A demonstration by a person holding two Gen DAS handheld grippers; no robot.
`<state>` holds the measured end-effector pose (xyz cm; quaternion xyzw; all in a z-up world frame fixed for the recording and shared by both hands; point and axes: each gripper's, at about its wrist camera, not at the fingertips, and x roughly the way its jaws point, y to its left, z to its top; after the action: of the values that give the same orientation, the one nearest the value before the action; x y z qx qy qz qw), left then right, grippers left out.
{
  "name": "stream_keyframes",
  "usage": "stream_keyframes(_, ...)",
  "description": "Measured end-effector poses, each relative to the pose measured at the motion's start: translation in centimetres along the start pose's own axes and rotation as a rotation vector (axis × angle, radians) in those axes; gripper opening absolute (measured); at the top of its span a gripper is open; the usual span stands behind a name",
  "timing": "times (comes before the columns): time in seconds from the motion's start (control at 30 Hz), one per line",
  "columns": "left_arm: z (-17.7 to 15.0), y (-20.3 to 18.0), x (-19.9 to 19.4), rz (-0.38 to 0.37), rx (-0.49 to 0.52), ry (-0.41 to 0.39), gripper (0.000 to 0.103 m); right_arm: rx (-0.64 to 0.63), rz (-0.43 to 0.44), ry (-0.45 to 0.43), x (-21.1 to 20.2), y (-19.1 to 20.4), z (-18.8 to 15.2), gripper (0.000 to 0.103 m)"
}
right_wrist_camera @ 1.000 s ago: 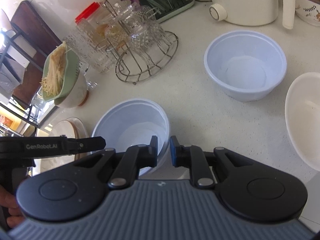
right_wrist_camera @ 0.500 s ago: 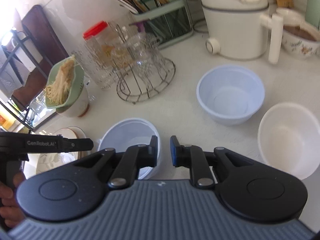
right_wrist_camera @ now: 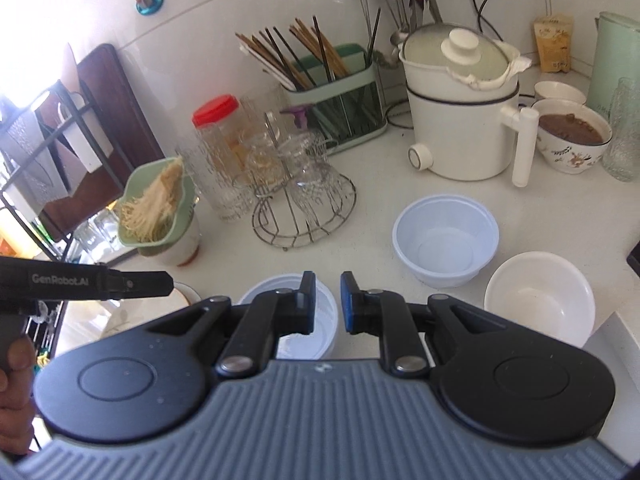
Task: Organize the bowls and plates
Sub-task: 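Lift the blue bowl with both grippers and carry it over another plastic bowl, then lower the blue bowl into the other bowl and open both grippers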
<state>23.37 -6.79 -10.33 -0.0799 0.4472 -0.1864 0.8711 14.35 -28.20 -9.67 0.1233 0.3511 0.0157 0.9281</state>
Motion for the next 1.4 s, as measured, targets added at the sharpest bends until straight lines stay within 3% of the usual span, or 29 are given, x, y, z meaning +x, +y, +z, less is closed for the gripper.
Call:
stream_keyframes(0.73, 0.5, 1.7, -5.2, -0.16, 0.141, -0.033, 0.016, 0.067, -0.168, -0.093, -4.8, 6.0, -0.5, 0.017)
stream_keyframes(1.2, -1.5, 0.5, -4.6, -0.269, 0.223, 0.004, 0.016, 0.131, -0.271, -0.111, -7.0, 5.9, -3.3, 0.017)
stream_keyframes(1.4, -2.2, -0.7, -3.1, -0.277, 0.248, 0.017, 0.016, 0.15, -0.301, -0.113, -7.0, 4.8, -4.2, 0.017)
